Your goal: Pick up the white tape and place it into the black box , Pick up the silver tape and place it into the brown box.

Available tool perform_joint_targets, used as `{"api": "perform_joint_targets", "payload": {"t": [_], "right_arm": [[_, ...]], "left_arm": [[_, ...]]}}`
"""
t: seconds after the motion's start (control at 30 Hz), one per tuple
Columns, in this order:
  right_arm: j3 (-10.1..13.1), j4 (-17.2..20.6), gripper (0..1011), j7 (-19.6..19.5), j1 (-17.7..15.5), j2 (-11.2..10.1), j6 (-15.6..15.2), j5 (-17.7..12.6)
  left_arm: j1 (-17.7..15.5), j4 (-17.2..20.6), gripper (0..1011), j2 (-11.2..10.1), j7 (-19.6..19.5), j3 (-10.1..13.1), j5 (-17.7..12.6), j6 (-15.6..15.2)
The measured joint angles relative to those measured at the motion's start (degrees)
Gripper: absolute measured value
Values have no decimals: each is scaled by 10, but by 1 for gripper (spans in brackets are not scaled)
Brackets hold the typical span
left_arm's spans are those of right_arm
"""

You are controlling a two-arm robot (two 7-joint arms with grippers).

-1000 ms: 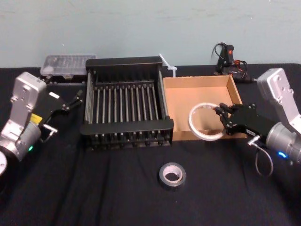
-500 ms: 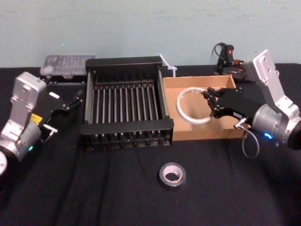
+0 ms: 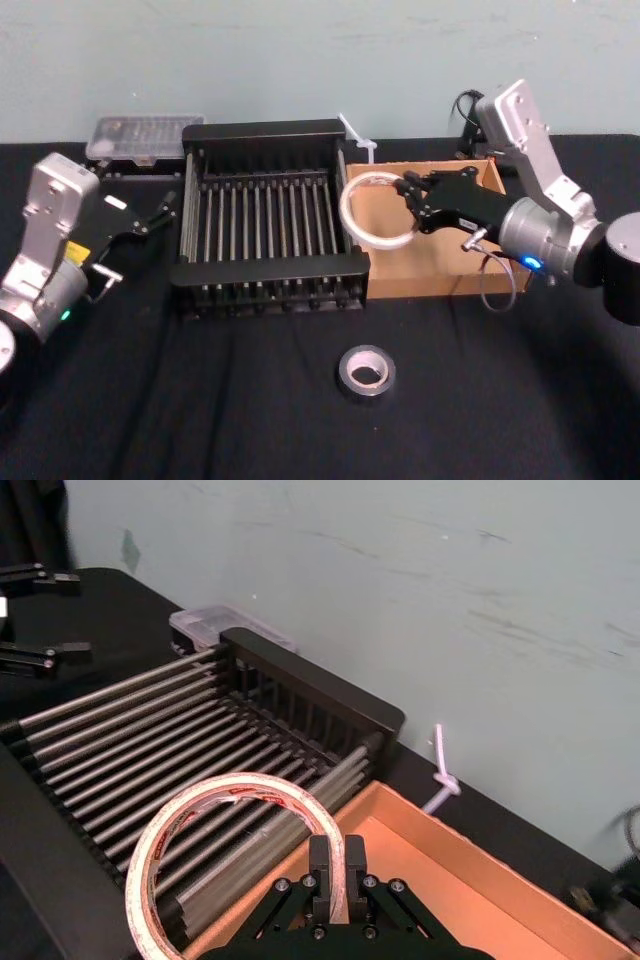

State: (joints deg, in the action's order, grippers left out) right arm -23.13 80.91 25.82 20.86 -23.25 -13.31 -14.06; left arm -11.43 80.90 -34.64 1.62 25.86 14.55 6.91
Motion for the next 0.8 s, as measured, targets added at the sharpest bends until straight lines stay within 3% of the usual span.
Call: {"api": "perform_joint_targets", "payload": {"t": [0.8], "right_arm": [[-59, -80, 94, 19, 78, 50, 18, 18]], "left_arm": [[0, 0, 1001, 0, 0, 0, 0, 0]]}}
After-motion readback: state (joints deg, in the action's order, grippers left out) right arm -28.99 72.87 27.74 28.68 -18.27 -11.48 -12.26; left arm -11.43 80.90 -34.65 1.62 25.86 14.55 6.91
